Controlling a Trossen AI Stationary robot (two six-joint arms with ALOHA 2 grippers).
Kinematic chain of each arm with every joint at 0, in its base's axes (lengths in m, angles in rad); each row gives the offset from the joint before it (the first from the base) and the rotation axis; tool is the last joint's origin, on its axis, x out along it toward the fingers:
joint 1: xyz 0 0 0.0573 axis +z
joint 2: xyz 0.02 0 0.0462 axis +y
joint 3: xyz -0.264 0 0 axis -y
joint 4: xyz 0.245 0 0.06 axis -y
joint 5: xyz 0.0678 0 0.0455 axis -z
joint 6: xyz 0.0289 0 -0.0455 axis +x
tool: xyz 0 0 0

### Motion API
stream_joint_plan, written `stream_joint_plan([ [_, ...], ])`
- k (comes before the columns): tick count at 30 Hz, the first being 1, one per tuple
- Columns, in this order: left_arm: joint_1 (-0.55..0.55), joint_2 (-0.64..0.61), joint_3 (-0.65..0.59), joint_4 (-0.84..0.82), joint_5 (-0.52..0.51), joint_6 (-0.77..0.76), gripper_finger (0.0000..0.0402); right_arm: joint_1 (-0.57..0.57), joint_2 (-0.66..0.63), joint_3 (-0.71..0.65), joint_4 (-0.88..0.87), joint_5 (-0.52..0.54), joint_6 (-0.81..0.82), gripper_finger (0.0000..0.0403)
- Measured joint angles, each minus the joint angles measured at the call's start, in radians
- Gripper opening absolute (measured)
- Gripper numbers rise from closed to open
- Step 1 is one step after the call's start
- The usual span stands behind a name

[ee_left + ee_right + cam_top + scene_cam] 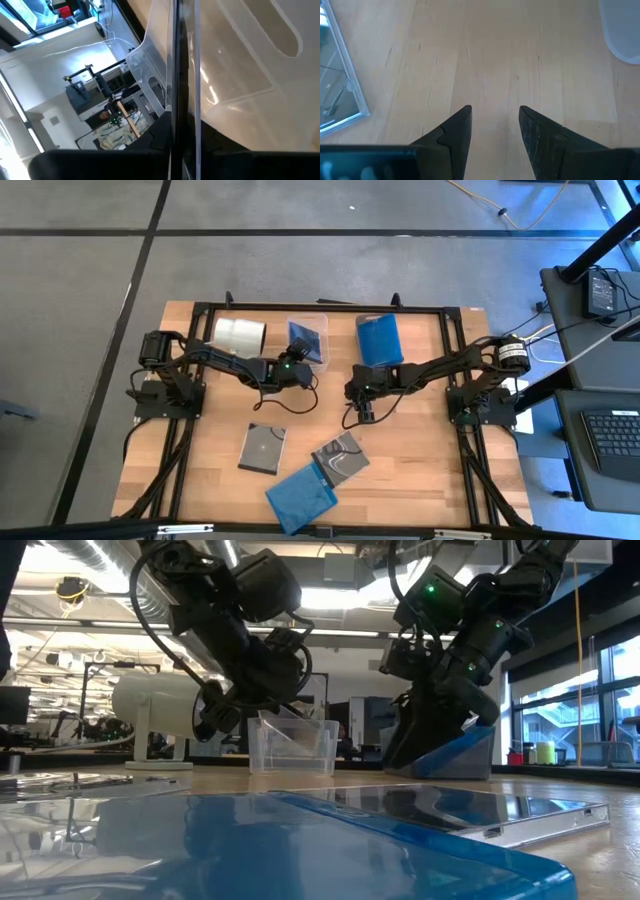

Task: Pick & place jewel cases by type
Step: Put the top black cd case into the white bin

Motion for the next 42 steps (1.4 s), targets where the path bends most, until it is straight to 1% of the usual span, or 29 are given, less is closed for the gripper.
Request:
stream_joint_plan([
  [8,-0.001,0.000,0.000,0.000,0.002,-0.028,0.0046,0.000,0.000,0.000,-0.001,0.000,0.000,0.0168],
  [12,-0.001,0.000,0.000,0.000,0.030,-0.049,0.0058,0.000,0.000,0.000,-0.001,0.000,0.000,0.0168],
  [17,-0.001,0.000,0.000,0.000,0.071,-0.050,0.0090,0.000,0.000,0.000,-0.001,0.000,0.000,0.0168],
  [26,-0.001,-0.001,0.000,0.000,0.057,-0.047,0.0155,0.000,0.000,0.000,-0.001,0.000,0.000,0.0168],
  [30,0.005,-0.009,0.000,-0.001,0.055,-0.034,0.0178,0.000,0.000,0.000,-0.001,0.000,0.000,0.0168],
  [37,0.015,-0.071,0.000,0.004,0.055,-0.047,0.0189,0.000,0.000,0.000,-0.006,0.000,0.000,0.0168],
  [42,-0.008,-0.121,0.000,0.003,0.105,-0.049,0.0189,0.000,0.000,0.000,-0.009,0.000,0.000,0.0168],
])
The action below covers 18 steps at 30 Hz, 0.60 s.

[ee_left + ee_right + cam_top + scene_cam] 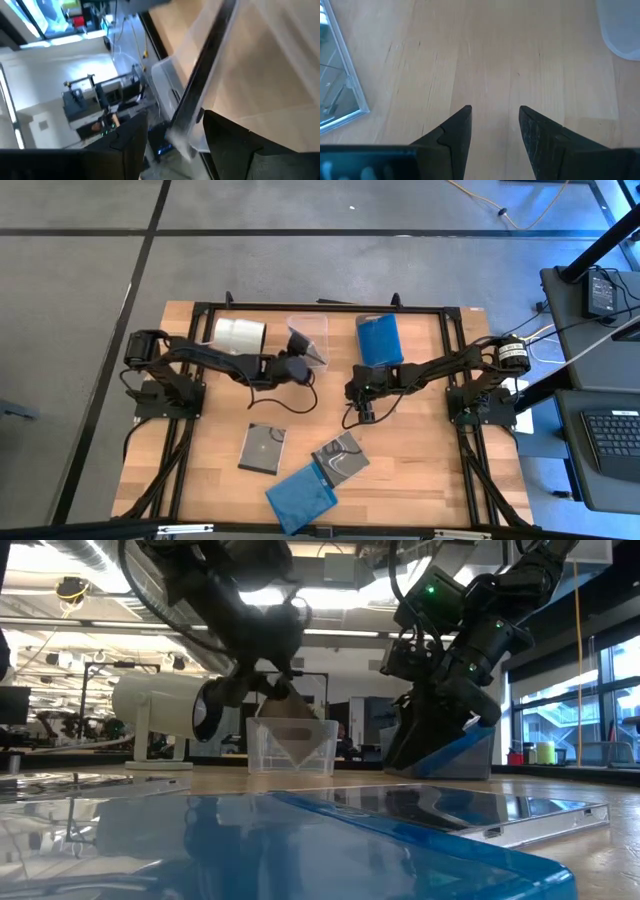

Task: Pick & place jewel cases by type
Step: Put the top black cd case into the white bin, then put the left black cd case into the white bin

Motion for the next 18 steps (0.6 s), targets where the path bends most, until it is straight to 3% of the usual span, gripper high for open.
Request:
stream_joint_plan([
  [10,-0.005,-0.012,0.000,-0.011,0.001,-0.039,0.0190,0.000,0.000,0.000,0.000,0.000,0.000,0.0168],
  [18,-0.019,-0.022,0.000,-0.014,-0.157,-0.036,0.0190,0.000,0.000,0.000,-0.001,0.000,0.000,0.0168],
])
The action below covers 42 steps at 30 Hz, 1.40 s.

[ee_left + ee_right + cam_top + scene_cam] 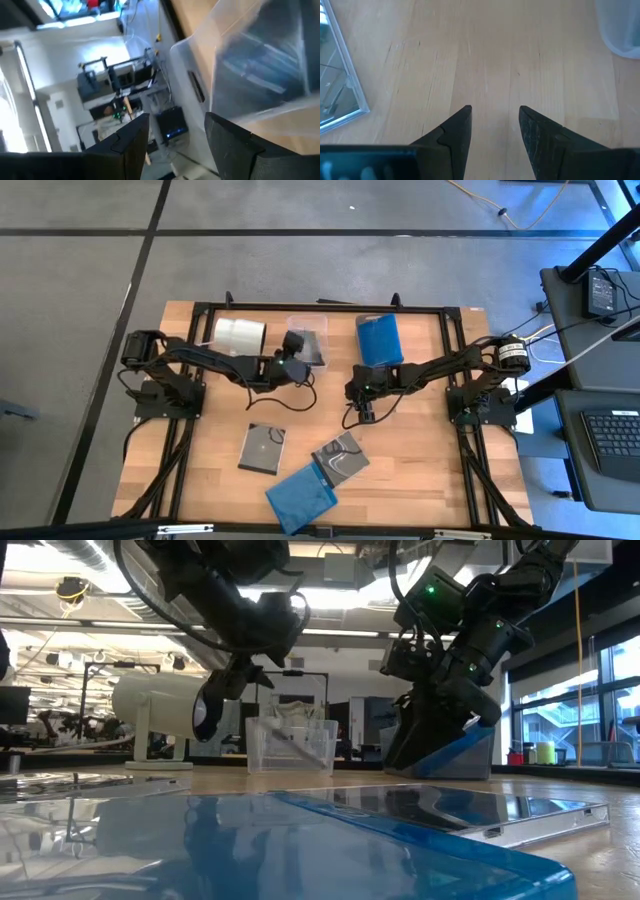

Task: Pick & place jewel cases by type
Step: Put the left black cd case into the white bin

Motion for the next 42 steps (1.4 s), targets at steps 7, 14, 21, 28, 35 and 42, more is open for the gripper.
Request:
stream_joint_plan([
  [7,-0.026,-0.093,0.000,0.008,0.031,-0.147,0.0189,0.000,0.000,0.000,-0.002,0.000,0.000,0.0168],
  [14,-0.142,-0.195,0.000,0.016,0.019,-0.488,0.0189,0.000,0.000,0.000,-0.006,0.000,0.000,0.0168],
  [21,-0.278,-0.227,0.000,0.005,0.065,-0.870,0.0189,0.000,0.000,0.000,0.010,0.000,0.000,0.0168],
  [28,-0.416,-0.227,0.000,-0.237,0.167,-1.133,0.0189,0.000,0.000,0.000,0.036,0.000,0.001,0.0168],
  [35,-0.553,-0.213,0.000,-0.443,0.377,-1.606,0.0187,0.000,0.000,0.000,0.078,0.000,0.000,0.0168],
  [42,-0.647,-0.175,0.000,-0.475,0.615,-1.824,0.0184,0.000,0.000,0.000,0.079,0.000,0.003,0.0168],
])
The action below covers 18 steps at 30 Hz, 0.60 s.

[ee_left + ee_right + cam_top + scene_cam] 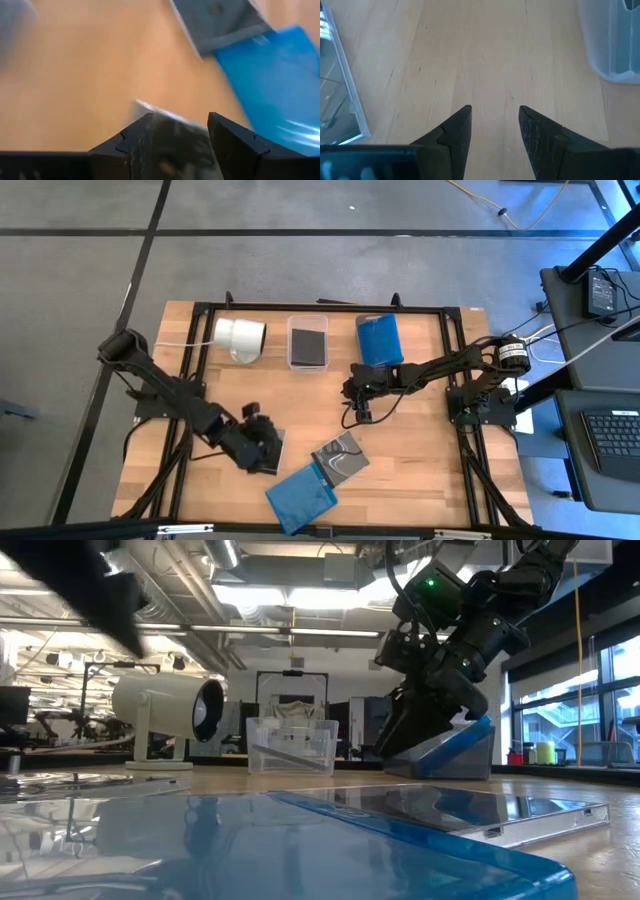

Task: Pick & place jewel cases by type
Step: Put the left black cd case into the white bin

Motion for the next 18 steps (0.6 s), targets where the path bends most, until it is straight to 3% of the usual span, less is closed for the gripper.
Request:
stream_joint_plan([
  [9,-0.090,0.066,0.000,-0.131,0.354,-0.521,0.0184,-0.001,0.000,0.000,0.002,0.000,0.025,0.0168],
  [18,-0.166,0.175,0.000,-0.140,0.386,-0.669,0.0184,-0.001,0.000,0.000,0.009,0.000,0.016,0.0168],
])
